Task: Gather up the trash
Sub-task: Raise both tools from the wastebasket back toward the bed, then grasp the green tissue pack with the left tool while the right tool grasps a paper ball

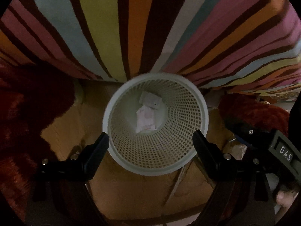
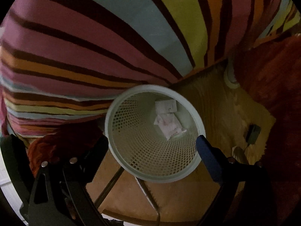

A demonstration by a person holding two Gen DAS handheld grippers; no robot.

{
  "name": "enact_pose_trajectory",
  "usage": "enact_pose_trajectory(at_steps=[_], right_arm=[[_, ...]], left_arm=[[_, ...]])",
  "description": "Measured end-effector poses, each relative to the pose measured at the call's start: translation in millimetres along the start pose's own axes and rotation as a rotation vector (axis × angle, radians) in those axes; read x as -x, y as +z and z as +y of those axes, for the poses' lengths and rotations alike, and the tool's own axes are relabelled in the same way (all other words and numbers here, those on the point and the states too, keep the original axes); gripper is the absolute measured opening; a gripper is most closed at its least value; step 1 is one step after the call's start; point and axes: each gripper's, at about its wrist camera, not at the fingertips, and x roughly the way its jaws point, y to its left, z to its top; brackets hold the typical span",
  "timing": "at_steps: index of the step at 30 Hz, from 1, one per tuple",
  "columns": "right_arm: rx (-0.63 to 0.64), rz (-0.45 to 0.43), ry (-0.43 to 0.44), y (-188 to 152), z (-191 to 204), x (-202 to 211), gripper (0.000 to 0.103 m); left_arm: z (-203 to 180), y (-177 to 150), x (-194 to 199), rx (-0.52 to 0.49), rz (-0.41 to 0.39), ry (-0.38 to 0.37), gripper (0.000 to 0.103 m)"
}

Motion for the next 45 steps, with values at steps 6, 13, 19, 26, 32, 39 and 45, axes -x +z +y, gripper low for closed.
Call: enact_pose_trajectory(at_steps=[6,13,19,26,32,39,45], right_arm=[[0.09,-0.138,0.046,-7,19,43,0.092],[0.211,-0.449,0.073,-4,44,115,0.095],[0.38,-0.646,0.005,5,78,154,0.095],[0.462,-0.744,-0.014,30,105,178,0.095],[0.474,-0.82,-0.031,57,125,183,0.095],[0.541,-0.774,-0.051,102,150,171,0.095],[0.599,-0.741,-0.083,129,164,155,0.095]], left_arm=[[-1,-8,42,-0.04,-0.128,0.028,0.088],[3,-8,107,-0.06,-0.369,0.075,0.088],[0,13,159,-0.06,-0.535,0.105,0.088],[-15,56,186,-0.068,-0.596,0.075,0.088],[-14,107,202,0.011,-0.621,0.041,0.088],[-17,163,198,0.071,-0.603,0.012,0.088],[-18,210,186,0.138,-0.556,-0.006,0.088]])
